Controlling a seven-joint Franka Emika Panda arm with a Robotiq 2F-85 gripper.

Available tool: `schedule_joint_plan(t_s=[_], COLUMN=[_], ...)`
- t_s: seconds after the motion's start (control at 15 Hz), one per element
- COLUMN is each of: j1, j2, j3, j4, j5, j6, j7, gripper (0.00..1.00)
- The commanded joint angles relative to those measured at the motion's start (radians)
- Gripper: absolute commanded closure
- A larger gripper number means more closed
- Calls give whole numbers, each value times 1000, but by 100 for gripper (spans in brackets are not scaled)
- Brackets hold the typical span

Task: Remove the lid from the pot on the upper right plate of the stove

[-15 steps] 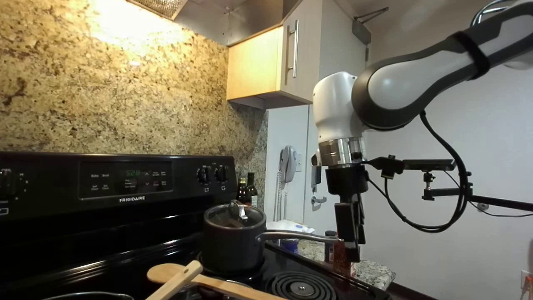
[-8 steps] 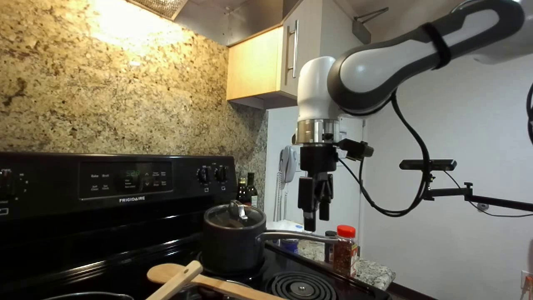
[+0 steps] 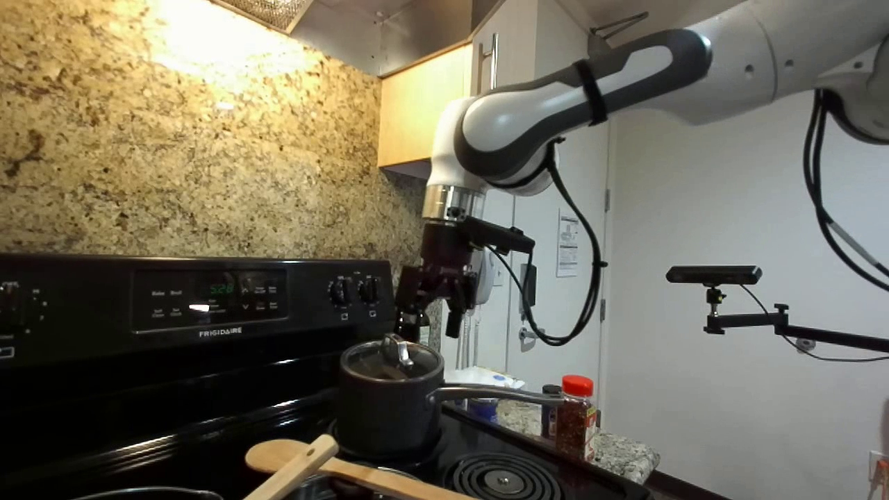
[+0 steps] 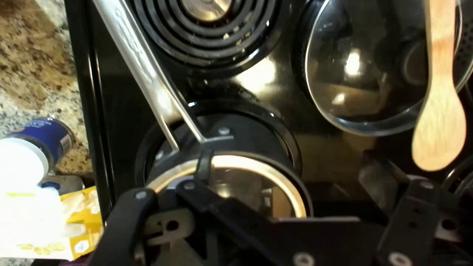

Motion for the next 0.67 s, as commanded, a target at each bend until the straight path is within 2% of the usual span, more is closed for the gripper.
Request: schedule_joint_plan(t_s=[0.0, 0.2, 0.6], j1=[3, 12, 32], j2=[142, 197, 207], j3=[-3, -19, -71], j4=[160, 217, 232], j5=[-6, -33, -145], j6=[73, 125, 149], j7=[85, 157, 317], gripper=[0, 0, 0])
